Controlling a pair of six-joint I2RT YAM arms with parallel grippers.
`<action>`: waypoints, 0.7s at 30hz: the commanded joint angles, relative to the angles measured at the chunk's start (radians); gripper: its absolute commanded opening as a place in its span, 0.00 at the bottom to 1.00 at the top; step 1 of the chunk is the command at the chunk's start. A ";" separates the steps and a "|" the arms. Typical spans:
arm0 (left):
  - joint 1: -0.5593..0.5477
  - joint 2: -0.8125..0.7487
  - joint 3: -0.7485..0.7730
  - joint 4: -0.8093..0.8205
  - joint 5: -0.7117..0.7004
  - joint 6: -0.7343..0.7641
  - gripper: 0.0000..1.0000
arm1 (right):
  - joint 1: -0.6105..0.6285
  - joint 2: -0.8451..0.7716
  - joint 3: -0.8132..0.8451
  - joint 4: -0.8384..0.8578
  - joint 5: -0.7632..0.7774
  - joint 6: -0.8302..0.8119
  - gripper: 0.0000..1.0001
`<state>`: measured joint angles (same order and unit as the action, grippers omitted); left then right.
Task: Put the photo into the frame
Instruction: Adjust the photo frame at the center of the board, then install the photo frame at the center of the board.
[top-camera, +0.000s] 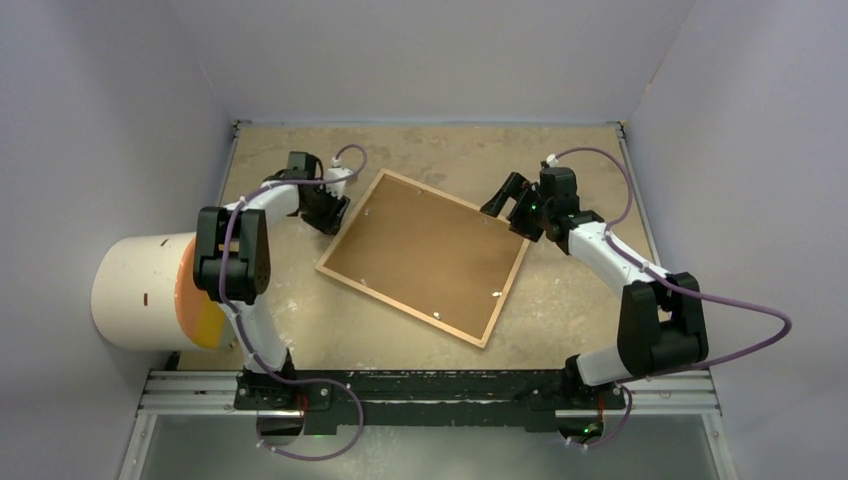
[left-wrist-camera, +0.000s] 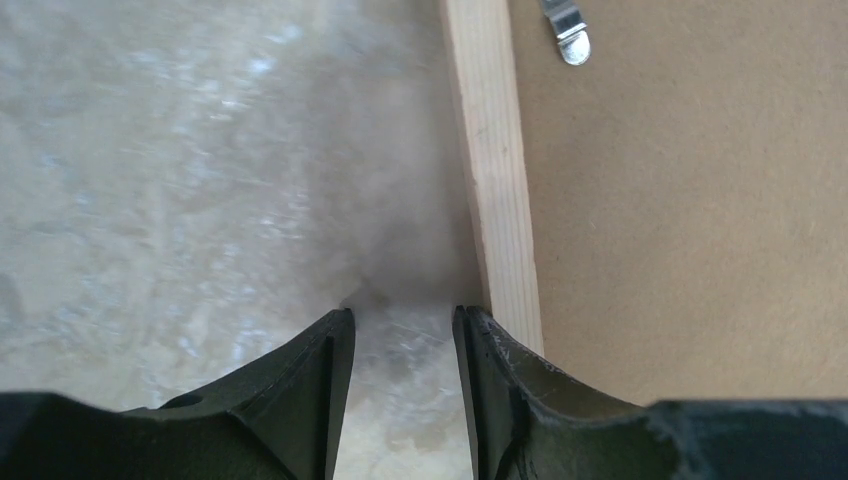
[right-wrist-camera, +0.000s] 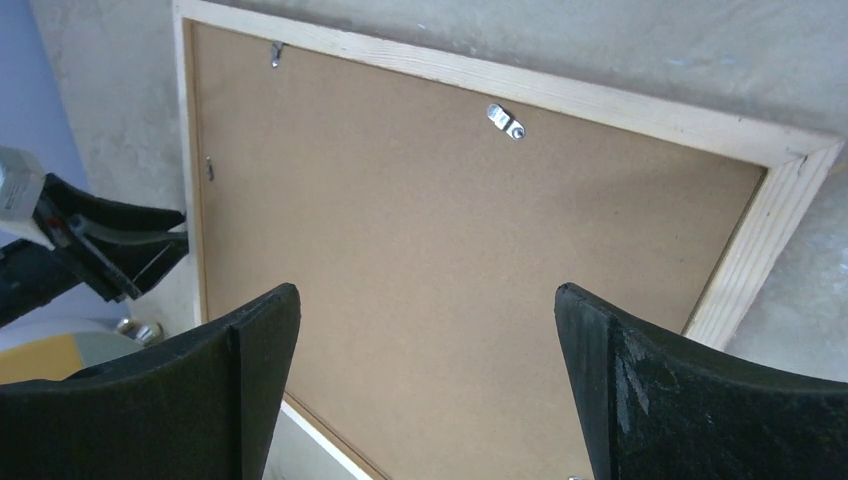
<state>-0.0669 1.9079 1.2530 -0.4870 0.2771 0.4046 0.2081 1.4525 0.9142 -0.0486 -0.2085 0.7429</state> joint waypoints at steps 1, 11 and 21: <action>-0.036 -0.067 -0.118 -0.060 0.090 0.045 0.44 | -0.018 -0.047 -0.005 -0.083 0.037 -0.041 0.99; -0.081 -0.250 -0.245 -0.275 0.347 0.283 0.43 | 0.078 0.081 0.059 0.031 -0.069 -0.038 0.90; 0.035 -0.056 -0.002 -0.298 0.574 0.188 0.47 | 0.363 0.450 0.388 0.107 -0.119 0.070 0.86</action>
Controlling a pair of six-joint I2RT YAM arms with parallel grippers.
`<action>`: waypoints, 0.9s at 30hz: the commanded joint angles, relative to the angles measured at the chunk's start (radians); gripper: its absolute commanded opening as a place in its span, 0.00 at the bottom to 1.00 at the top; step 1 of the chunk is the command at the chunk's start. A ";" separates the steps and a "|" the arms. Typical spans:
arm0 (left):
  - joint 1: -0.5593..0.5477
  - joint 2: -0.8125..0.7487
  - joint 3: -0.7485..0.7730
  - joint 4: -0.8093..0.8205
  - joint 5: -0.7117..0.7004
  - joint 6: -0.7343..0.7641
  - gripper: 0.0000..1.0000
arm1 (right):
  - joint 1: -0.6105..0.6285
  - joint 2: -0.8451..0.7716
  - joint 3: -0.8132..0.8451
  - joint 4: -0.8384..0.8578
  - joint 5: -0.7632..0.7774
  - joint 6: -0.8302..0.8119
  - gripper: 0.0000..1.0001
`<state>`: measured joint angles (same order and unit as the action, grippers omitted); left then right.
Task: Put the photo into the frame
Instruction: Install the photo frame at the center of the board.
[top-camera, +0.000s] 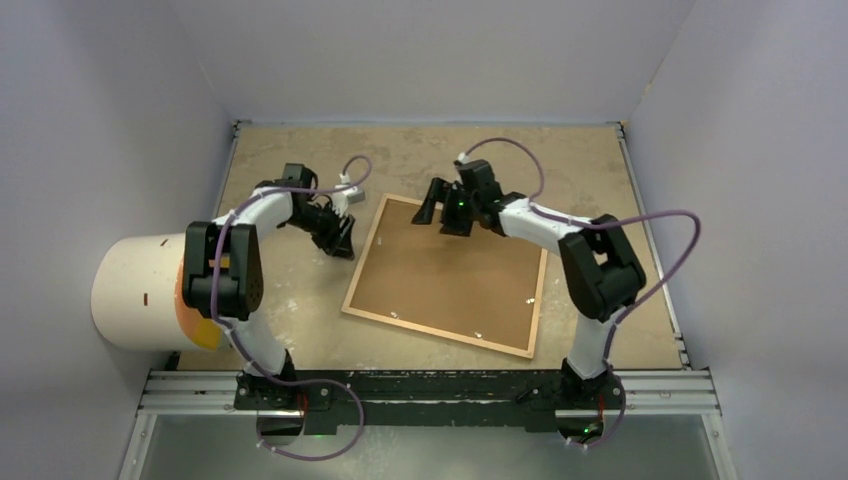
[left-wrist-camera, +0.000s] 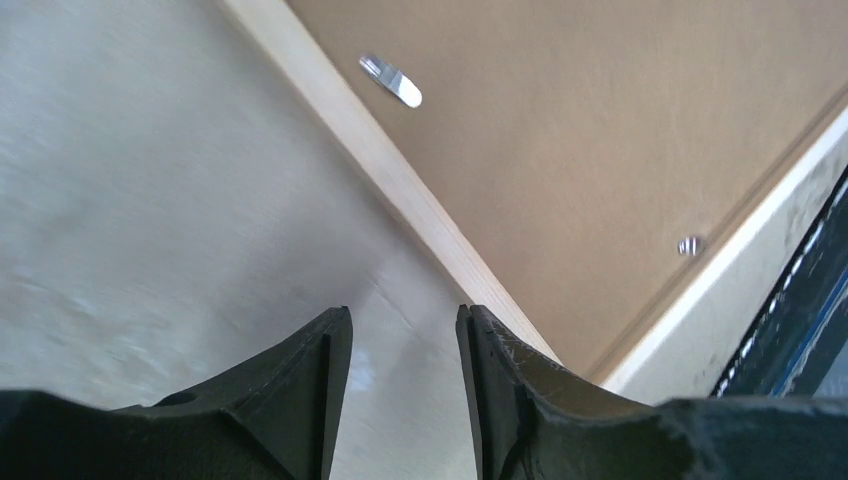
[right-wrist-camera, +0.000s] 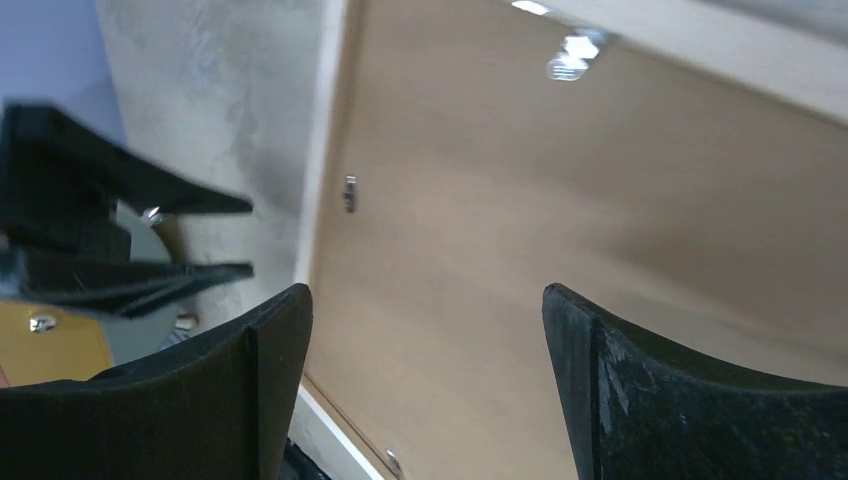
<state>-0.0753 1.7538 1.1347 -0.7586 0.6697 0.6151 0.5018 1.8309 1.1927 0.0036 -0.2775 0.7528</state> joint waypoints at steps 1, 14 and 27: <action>0.042 0.118 0.123 -0.025 0.198 -0.030 0.48 | 0.085 0.101 0.131 0.069 -0.058 0.084 0.85; 0.028 0.190 0.044 0.028 0.180 -0.032 0.28 | 0.184 0.296 0.218 0.181 -0.090 0.214 0.74; 0.019 0.184 0.028 0.066 0.150 -0.061 0.25 | 0.214 0.382 0.275 0.213 -0.131 0.297 0.67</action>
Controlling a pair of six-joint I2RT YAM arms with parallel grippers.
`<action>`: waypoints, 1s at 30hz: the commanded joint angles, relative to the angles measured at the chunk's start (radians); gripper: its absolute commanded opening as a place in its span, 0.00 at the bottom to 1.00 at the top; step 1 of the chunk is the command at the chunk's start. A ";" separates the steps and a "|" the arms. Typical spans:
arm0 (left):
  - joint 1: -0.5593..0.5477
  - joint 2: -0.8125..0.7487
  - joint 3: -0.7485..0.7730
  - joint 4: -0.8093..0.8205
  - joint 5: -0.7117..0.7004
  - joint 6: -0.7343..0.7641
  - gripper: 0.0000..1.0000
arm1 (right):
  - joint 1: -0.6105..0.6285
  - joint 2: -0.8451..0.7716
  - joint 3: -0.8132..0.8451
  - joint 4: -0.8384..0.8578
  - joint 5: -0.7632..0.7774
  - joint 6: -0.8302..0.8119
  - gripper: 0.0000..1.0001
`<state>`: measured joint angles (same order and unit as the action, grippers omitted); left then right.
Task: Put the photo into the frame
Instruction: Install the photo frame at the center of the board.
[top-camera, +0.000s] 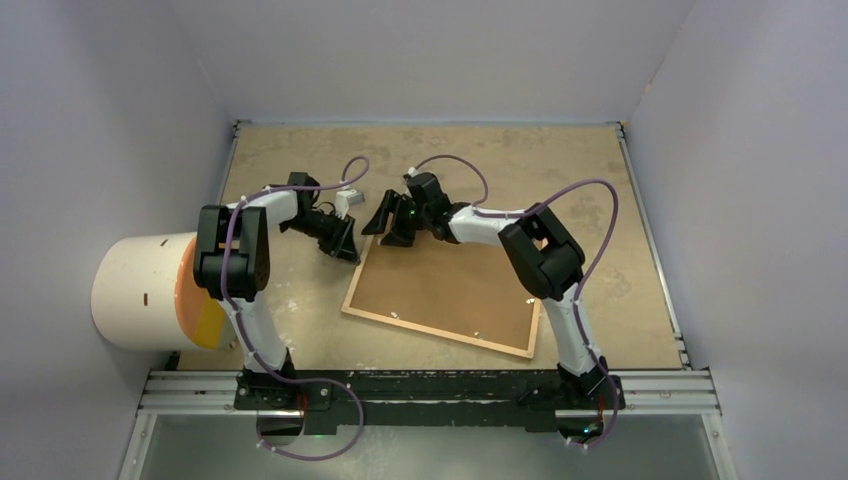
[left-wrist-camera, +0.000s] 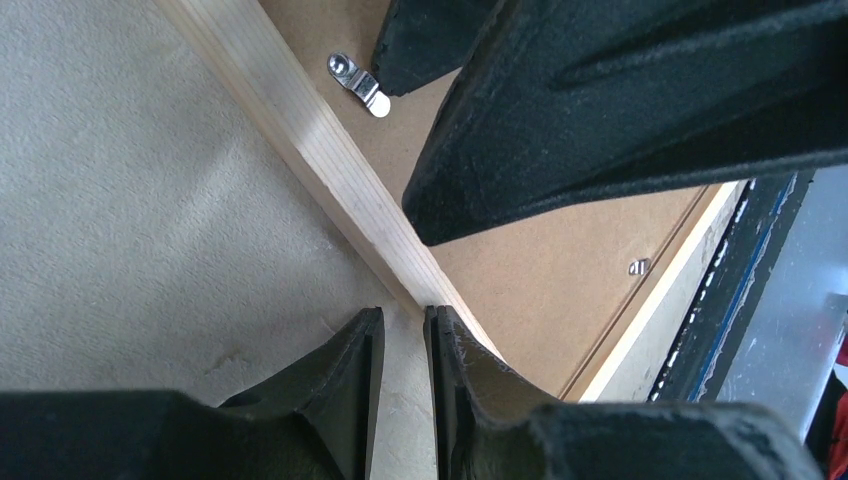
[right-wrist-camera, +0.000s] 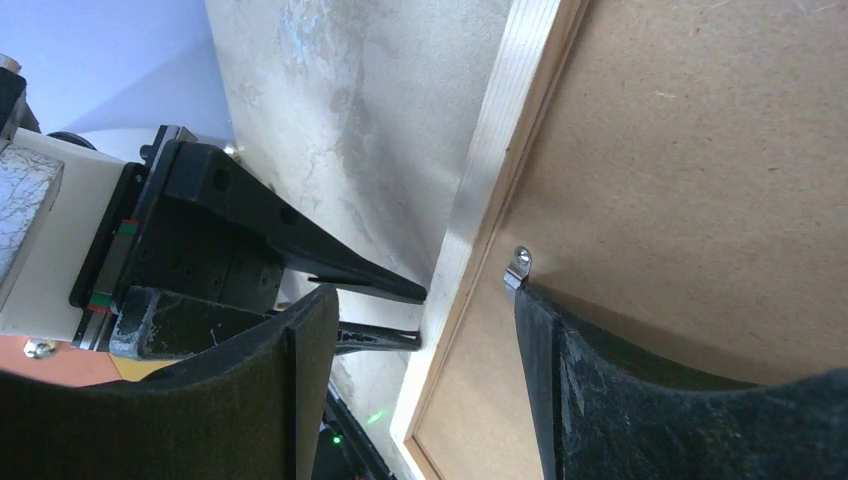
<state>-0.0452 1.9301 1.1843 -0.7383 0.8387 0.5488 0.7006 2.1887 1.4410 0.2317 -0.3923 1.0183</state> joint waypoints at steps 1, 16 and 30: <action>-0.012 0.006 -0.023 0.046 -0.022 0.005 0.25 | 0.016 0.025 0.025 -0.015 -0.014 0.039 0.67; -0.024 -0.010 -0.040 0.075 -0.044 -0.007 0.25 | 0.022 0.029 0.010 0.027 0.089 0.179 0.66; -0.031 -0.024 -0.055 0.064 -0.057 0.015 0.25 | 0.045 0.012 -0.024 0.087 0.215 0.285 0.65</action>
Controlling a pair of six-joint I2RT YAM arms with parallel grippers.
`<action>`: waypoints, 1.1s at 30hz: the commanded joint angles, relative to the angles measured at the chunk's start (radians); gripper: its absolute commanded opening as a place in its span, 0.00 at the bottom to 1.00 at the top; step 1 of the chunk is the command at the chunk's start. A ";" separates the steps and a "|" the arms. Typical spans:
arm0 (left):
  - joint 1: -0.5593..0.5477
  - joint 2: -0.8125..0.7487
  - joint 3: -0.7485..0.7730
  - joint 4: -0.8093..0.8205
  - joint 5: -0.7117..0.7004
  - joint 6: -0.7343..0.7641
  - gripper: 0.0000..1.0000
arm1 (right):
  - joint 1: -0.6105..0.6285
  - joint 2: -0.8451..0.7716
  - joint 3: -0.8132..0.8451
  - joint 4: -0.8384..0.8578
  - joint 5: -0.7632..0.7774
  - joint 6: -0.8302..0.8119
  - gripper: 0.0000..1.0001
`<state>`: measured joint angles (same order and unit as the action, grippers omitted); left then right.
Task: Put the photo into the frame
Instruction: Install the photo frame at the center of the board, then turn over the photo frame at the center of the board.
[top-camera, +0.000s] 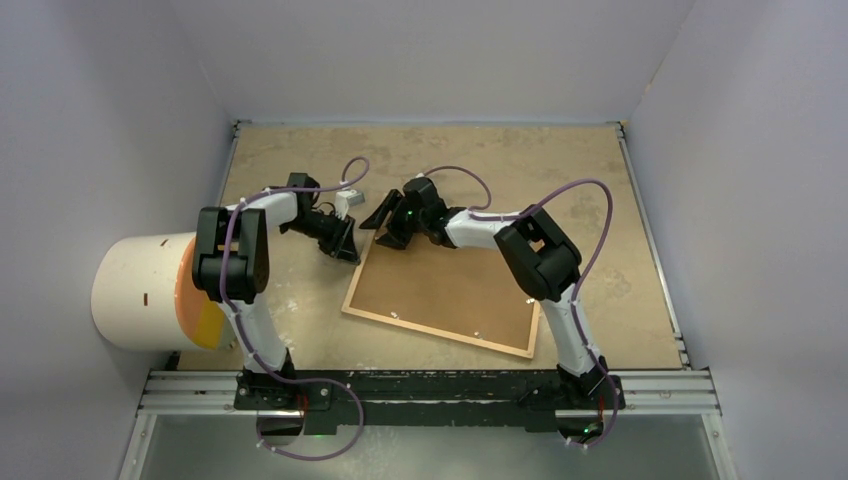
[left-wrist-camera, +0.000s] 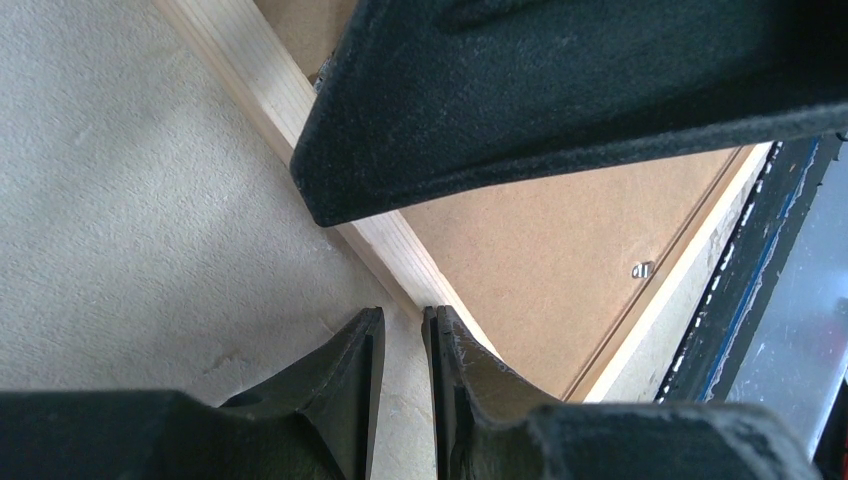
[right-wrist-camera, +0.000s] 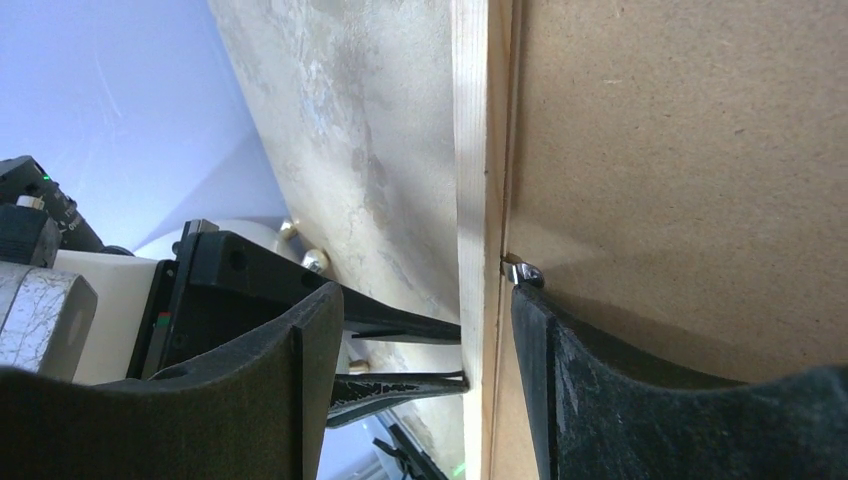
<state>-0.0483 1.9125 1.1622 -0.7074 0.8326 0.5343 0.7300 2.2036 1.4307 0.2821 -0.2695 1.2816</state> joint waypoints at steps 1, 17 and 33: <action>-0.028 -0.009 -0.032 0.031 -0.052 0.031 0.25 | 0.017 -0.006 -0.014 0.038 0.087 0.021 0.65; 0.084 -0.134 0.141 -0.247 -0.109 0.162 0.51 | 0.058 -0.569 -0.382 -0.263 0.000 -0.881 0.68; 0.087 -0.421 -0.029 -0.403 -0.325 0.302 0.83 | 0.370 -0.746 -0.553 -0.497 0.266 -1.063 0.58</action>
<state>0.0380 1.5715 1.1488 -1.0546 0.5404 0.7898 1.0542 1.4631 0.8768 -0.1577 -0.1150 0.2676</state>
